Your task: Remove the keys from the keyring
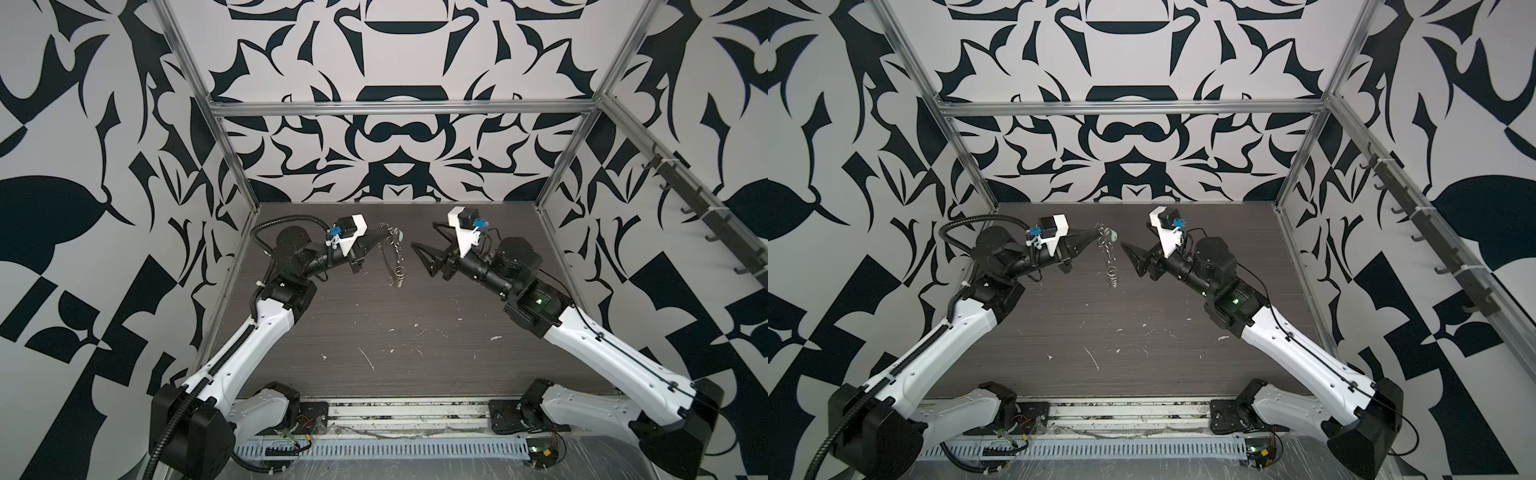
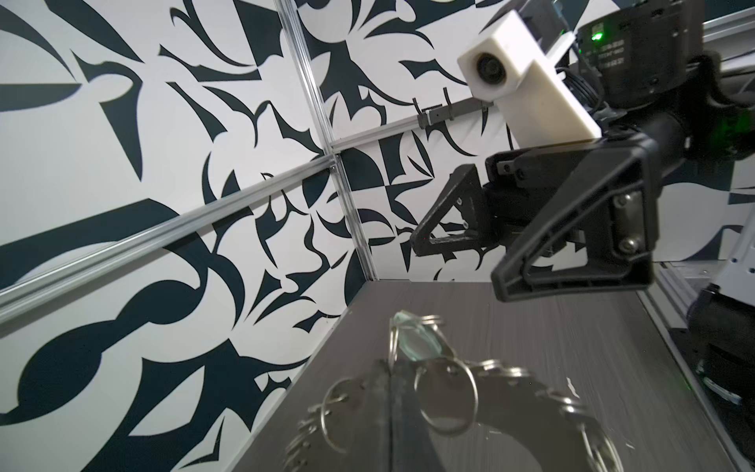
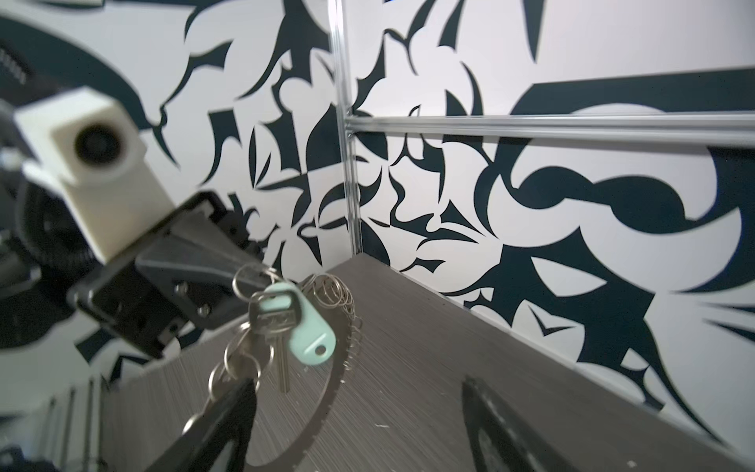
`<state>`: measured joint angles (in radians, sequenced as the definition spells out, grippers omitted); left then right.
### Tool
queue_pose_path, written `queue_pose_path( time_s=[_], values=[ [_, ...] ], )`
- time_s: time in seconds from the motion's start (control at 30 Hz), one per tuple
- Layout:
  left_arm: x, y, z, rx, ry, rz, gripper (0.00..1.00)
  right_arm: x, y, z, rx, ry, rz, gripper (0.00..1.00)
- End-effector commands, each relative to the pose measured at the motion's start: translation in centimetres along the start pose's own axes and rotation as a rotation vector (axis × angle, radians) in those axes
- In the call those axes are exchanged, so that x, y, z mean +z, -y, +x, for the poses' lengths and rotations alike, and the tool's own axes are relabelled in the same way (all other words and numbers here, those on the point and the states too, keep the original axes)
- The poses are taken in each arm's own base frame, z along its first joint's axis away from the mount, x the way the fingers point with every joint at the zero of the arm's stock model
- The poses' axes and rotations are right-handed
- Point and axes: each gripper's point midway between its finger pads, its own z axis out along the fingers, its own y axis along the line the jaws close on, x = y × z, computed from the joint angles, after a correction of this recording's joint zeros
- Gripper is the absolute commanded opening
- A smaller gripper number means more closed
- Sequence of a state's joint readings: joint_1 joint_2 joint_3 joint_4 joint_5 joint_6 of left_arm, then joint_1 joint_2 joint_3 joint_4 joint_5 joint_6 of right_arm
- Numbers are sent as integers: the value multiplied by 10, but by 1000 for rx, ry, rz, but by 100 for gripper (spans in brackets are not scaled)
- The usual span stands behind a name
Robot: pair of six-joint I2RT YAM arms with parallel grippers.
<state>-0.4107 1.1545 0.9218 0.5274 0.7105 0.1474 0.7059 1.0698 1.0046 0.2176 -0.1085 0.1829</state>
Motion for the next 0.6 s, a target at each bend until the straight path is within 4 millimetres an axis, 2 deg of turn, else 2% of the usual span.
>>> queue_pose_path(
  time_s=[0.0,0.17,0.2,0.4,0.57],
  values=[
    [4,-14,-27,49,111,-50,0,-18,17,-53,219,216,101,88],
    [17,-26,-37,57,161,-57,0,-31,34,-78,390,260,203,88],
    [22,-30,-33,52,162,-63,0,-32,37,-81,446,279,212,88],
    [48,-49,-33,46,184,-88,0,-43,65,-94,731,471,302,89],
    [68,-62,-35,37,199,-101,0,-45,77,-101,843,582,305,89]
  ],
)
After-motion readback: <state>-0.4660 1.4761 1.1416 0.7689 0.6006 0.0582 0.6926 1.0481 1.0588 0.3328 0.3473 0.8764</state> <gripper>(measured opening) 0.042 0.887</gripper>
